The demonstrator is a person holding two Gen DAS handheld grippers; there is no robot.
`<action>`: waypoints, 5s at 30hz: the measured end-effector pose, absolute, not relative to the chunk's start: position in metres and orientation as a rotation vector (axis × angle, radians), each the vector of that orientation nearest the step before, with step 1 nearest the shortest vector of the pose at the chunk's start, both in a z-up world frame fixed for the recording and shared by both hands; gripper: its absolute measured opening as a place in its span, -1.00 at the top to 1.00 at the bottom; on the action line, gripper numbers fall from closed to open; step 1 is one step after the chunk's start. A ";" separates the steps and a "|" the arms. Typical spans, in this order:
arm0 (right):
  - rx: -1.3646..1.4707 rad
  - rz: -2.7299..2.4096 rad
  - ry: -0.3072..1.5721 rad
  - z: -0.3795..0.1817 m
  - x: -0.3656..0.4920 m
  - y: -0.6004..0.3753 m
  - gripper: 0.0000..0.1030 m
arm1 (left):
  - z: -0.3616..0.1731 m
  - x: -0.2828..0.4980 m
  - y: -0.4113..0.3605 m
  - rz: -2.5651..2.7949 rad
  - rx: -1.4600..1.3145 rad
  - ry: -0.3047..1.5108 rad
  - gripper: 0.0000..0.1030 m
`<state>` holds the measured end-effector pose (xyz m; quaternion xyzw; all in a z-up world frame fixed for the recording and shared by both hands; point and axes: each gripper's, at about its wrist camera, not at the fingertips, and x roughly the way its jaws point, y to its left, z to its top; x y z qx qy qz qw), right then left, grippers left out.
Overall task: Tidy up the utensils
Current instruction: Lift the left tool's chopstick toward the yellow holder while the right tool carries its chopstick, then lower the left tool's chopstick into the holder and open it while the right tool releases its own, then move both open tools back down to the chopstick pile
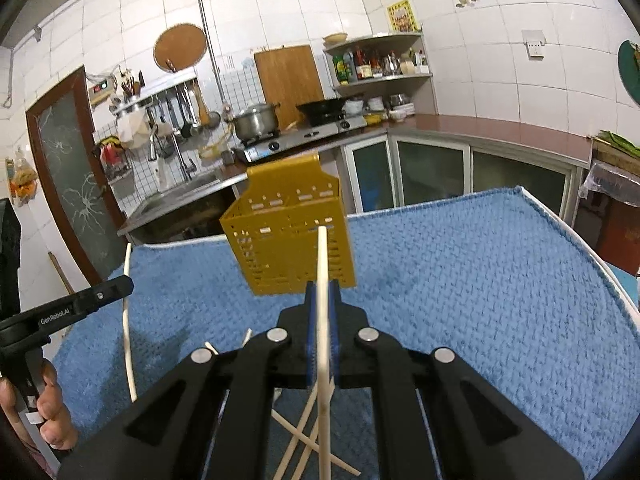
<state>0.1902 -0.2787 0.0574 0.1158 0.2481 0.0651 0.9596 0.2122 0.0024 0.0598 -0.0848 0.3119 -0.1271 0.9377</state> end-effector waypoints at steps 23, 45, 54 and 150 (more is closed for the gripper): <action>0.201 0.162 0.169 0.154 0.278 -0.280 0.88 | 0.156 0.287 -0.036 -0.304 -0.138 0.413 0.92; 0.172 0.185 -0.026 0.130 0.397 -0.255 0.89 | 0.122 0.416 -0.078 -0.286 -0.084 0.258 0.92; 0.111 0.168 0.031 0.105 0.397 -0.254 0.89 | 0.118 0.422 -0.066 -0.296 -0.124 0.286 0.92; 0.047 0.022 0.857 -0.047 0.250 -0.244 0.04 | -0.041 0.252 -0.012 -0.184 -0.104 0.888 -0.69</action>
